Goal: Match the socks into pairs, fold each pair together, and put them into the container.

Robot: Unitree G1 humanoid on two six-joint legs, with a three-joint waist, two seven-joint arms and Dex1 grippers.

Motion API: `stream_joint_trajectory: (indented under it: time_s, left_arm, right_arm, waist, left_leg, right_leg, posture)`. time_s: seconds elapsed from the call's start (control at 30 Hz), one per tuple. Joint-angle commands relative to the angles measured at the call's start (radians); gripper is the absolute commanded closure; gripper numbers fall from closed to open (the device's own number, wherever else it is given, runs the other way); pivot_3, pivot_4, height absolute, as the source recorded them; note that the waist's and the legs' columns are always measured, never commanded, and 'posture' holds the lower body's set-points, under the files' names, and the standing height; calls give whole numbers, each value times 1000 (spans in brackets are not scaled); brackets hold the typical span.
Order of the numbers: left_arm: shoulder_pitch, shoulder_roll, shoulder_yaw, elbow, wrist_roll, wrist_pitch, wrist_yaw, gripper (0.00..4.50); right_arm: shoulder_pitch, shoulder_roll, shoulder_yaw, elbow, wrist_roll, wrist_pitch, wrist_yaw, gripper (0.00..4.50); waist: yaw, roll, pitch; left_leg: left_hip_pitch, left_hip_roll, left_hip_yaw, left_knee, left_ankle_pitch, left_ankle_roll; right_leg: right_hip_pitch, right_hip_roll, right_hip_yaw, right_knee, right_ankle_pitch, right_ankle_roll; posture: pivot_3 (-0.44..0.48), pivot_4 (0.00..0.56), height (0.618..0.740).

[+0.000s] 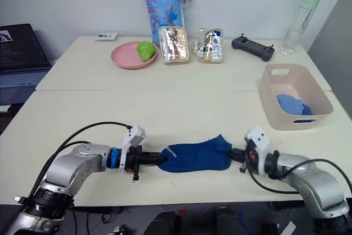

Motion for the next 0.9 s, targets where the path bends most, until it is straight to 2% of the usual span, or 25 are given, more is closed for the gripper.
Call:
stream_joint_trajectory:
  time_s: [0.03,0.1,0.2,0.3,0.4,0.43,0.47,0.53,0.6,0.63,0.7,0.8,0.87,0.9]
  left_arm:
    - [-11,15,20,-21,-13,6,-1,4470]
    - [-17,6,33,-19,-22,9,9,4470]
    - [-21,-4,45,-17,-33,-3,10,4500]
    - [-14,16,31,-22,3,-33,20,3841]
    - [-38,32,83,6,1,-58,34,2904]
    - [-54,37,106,22,0,-68,39,2610]
    - [-69,41,124,33,-2,-88,36,2302]
    - [-98,36,146,34,-1,-166,16,2302]
    - [-149,7,155,25,-29,-157,25,2657]
    - [-157,2,125,8,-11,-217,-15,2905]
    - [-162,-5,74,-10,28,-313,-69,3541]
    - [-155,-43,-19,-44,75,-409,-109,4486]
    - [-143,-59,-77,-45,119,-469,-124,4500]
    - [-135,-73,-104,-23,151,-507,-120,4500]
  right_arm:
    - [-11,-7,3,-11,2,-13,29,4500]
    - [-5,-15,3,-19,-1,-13,32,4500]
    - [9,-14,-13,-26,5,-11,27,3840]
    - [43,-24,-73,-45,8,-25,14,2899]
    - [64,-42,-180,-81,59,-9,15,1860]
    - [57,-38,-219,-100,98,14,8,1841]
    - [43,-30,-245,-120,136,34,-2,1841]
    - [8,-23,-237,-163,155,40,-22,1841]
    - [-36,-11,-165,-194,101,0,-41,1841]
    - [-57,-19,-88,-194,17,-62,-37,2021]
    - [-80,-40,21,-180,-100,-157,-13,2450]
    - [-115,2,141,-112,-198,-260,-3,3516]
    - [-128,49,184,-75,-223,-289,-12,4257]
    - [-127,71,206,-45,-246,-312,-15,4483]
  waist:
    - [0,0,0]
    - [0,0,0]
    - [0,0,0]
    - [1,0,0]
    - [2,0,0]
    - [4,0,0]
    - [6,0,0]
    - [4,0,0]
    - [5,0,0]
    - [6,0,0]
    - [6,0,0]
    - [8,0,0]
    - [9,0,0]
    - [9,0,0]
  left_leg:
    - [0,0,0,0,0,0]
    - [0,0,0,0,0,0]
    - [0,0,0,0,0,0]
    - [0,0,0,0,0,0]
    - [0,0,0,0,0,0]
    - [0,0,1,0,0,0]
    - [0,0,0,0,0,0]
    - [0,1,0,0,0,0]
    - [0,1,0,0,0,0]
    - [0,1,0,0,0,0]
    - [0,0,1,0,0,0]
    - [0,0,3,0,0,0]
    - [-1,0,3,1,0,0]
    - [0,0,3,0,0,0]
  right_leg:
    - [0,0,0,0,0,0]
    - [0,0,0,0,0,0]
    - [0,0,0,0,0,0]
    - [0,0,1,0,0,0]
    - [0,0,1,0,0,0]
    - [0,0,1,0,0,0]
    - [0,0,1,0,0,0]
    - [0,0,0,0,0,0]
    - [0,0,0,0,0,0]
    - [0,0,0,0,0,0]
    - [0,0,1,0,0,0]
    - [0,0,2,-2,0,0]
    - [-1,0,2,-1,0,0]
    - [-1,0,2,-1,0,0]
  posture:
    - [0,150,740]
    - [0,150,740]
    - [0,150,740]
    - [0,150,740]
    - [0,150,740]
    - [0,150,740]
    - [0,150,740]
    - [0,150,740]
    - [0,150,740]
    - [0,150,740]
    - [0,150,740]
    - [0,150,740]
    - [0,150,740]
    - [0,150,740]
